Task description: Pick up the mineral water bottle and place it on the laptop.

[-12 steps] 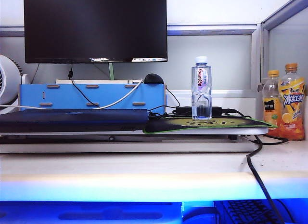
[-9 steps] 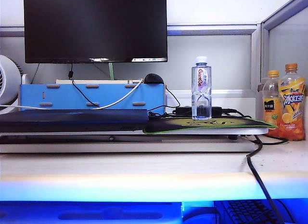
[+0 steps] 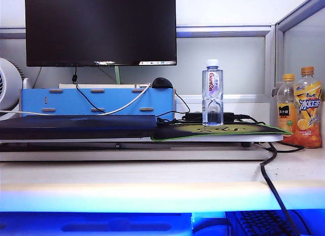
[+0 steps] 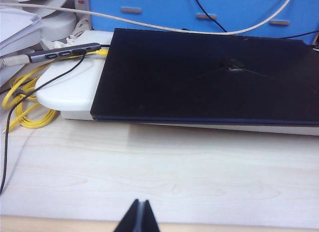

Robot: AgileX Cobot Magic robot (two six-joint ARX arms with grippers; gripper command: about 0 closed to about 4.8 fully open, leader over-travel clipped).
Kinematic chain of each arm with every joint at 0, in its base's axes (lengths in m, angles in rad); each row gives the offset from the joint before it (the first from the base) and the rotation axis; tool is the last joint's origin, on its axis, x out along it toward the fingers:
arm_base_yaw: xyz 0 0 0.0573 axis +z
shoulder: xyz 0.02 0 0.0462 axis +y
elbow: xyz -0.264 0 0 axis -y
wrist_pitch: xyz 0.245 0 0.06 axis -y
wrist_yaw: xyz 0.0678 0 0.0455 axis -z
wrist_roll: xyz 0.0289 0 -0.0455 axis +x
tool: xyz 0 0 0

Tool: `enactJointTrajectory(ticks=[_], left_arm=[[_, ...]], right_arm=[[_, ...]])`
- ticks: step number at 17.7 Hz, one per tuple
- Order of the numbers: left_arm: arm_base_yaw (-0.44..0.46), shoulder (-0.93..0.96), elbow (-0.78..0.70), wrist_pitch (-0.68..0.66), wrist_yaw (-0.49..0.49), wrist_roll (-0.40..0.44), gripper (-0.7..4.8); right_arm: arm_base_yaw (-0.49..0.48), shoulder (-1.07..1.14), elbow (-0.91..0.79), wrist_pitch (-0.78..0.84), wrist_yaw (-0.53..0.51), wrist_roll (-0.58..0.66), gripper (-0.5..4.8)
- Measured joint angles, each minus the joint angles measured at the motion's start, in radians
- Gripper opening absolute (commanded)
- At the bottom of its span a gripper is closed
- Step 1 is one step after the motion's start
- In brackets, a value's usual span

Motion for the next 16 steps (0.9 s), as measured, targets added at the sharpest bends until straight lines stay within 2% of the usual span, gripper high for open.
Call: enactJointTrajectory(ticks=[2,4,6,8,11,13,15,16], left_arm=[[0.0,0.0,0.0,0.0,0.0,0.0,-0.02],[0.0,0.0,0.0,0.0,0.0,0.0,-0.02],[0.0,0.0,0.0,0.0,0.0,0.0,-0.02],[0.0,0.0,0.0,0.0,0.0,0.0,-0.02],[0.0,0.0,0.0,0.0,0.0,0.0,-0.02],[0.0,0.0,0.0,0.0,0.0,0.0,-0.02],[0.0,0.0,0.0,0.0,0.0,0.0,-0.02],[0.0,0.0,0.0,0.0,0.0,0.0,-0.02]], right_arm=[[0.0,0.0,-0.003,0.018,-0.039,0.047,0.12],[0.001,0.0,-0.007,0.096,-0.123,0.256,0.12],[0.001,0.0,-0.007,0.242,-0.206,0.473,0.07],[0.002,0.0,0.019,0.332,-0.261,0.564,0.08],[0.001,0.061,0.186,0.321,-0.262,0.541,0.09],[0.001,0.184,0.319,0.257,-0.263,0.431,0.09],[0.001,0.451,0.491,0.153,-0.285,0.261,0.09],[0.002,0.547,0.554,0.127,-0.302,0.246,0.09]])
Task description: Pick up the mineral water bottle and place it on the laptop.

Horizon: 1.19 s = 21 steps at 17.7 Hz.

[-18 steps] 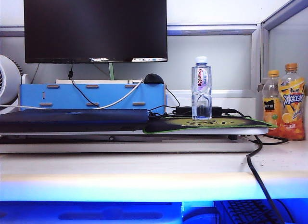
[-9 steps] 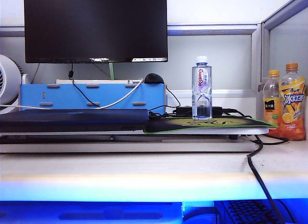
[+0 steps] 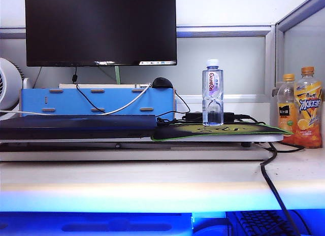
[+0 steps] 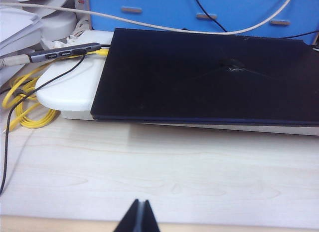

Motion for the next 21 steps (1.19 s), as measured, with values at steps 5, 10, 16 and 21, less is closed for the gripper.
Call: enactJointTrajectory(ticks=[5,10,16,21], left_arm=[[0.0,0.0,0.0,0.0,0.0,0.0,-0.02],[0.0,0.0,0.0,0.0,0.0,0.0,-0.02],[0.0,0.0,0.0,0.0,-0.001,0.0,-0.02],[0.0,0.0,0.0,0.0,0.0,0.0,-0.02]], right_arm=[[-0.001,0.176,0.068,0.034,-0.27,0.101,3.07],[0.082,0.195,0.069,-0.014,-0.224,-0.068,4.79],[0.292,0.414,0.105,0.153,0.21,-0.222,4.79],[0.31,0.814,0.356,0.294,0.338,-0.232,4.79]])
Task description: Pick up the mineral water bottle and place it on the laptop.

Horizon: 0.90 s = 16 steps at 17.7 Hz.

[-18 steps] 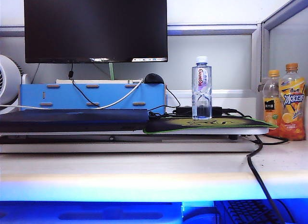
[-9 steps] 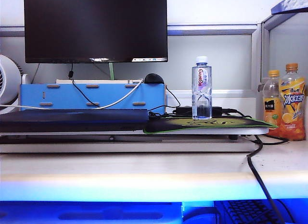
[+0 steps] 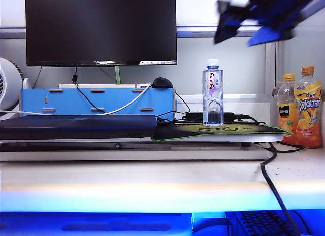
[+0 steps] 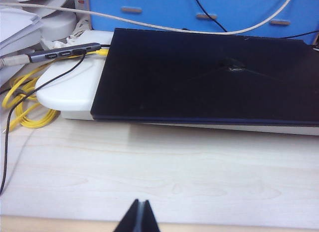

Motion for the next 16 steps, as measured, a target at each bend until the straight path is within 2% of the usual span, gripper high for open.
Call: enactJointTrajectory(ticks=[9,14,16], left_arm=[[0.0,0.0,0.0,0.0,0.0,0.0,-0.02],[0.0,0.0,0.0,0.0,0.0,0.0,-0.02],[0.0,0.0,0.0,0.0,0.0,0.0,-0.02]], right_arm=[[0.0,0.381,0.297,0.059,0.037,-0.059,4.79],[-0.019,0.469,0.362,0.065,0.15,-0.08,4.79],[-0.029,0.501,0.4,0.067,0.156,-0.083,4.79]])
